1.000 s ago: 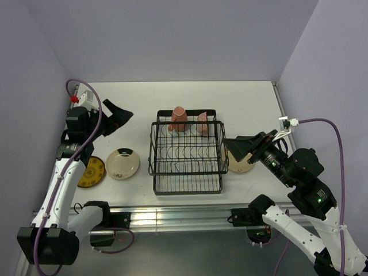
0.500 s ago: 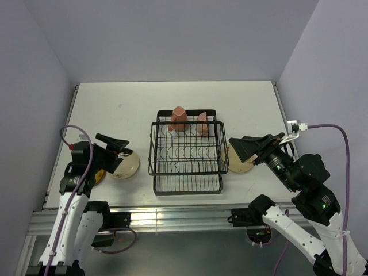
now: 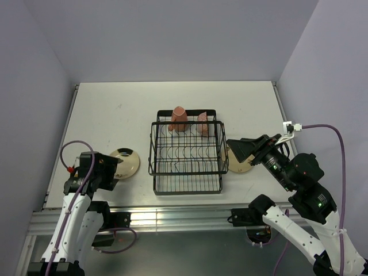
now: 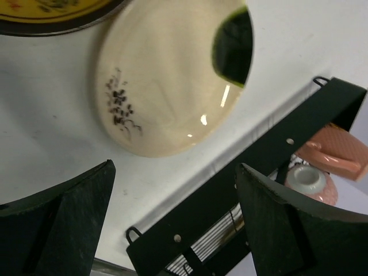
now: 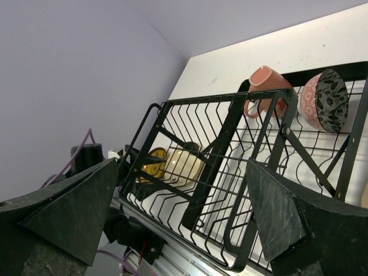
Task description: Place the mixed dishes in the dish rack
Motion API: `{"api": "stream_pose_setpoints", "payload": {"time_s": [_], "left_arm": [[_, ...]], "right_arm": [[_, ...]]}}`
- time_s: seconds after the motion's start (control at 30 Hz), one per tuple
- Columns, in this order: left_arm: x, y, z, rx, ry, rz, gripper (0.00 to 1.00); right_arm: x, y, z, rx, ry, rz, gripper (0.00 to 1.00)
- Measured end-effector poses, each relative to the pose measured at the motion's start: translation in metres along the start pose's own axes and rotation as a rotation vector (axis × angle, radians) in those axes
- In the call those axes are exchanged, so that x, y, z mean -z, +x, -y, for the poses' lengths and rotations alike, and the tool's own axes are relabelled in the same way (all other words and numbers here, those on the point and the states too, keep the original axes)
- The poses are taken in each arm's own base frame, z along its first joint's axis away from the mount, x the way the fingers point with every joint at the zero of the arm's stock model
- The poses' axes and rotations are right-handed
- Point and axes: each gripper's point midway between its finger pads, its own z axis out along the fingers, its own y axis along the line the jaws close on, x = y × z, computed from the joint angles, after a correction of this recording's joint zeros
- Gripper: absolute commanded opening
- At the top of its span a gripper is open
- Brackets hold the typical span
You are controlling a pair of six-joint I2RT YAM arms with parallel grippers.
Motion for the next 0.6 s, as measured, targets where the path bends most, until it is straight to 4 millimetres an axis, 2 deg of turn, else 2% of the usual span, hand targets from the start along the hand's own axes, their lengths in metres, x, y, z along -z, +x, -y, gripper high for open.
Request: {"api": "stream_pose_setpoints", "payload": {"time_s": [0.23, 0.47, 0.6], "left_arm": [[-0.011, -0.006, -0.031, 0.059, -0.034, 0.071, 0.87], [-0.015, -0.017, -0.037, 0.074, -0.056, 0.134, 0.86], [-0.022, -0.017, -0.049, 0.087, -0.084, 0.144, 0.85]], "right_arm": [[0.0, 0.002, 0.002, -0.007, 0.003, -0.003, 1.0], [0.0, 0.004, 0.003, -0.008, 0.003, -0.004, 1.0], [-0.002, 0.007, 0.005, -0.014, 0.006, -0.009, 1.0]]}}
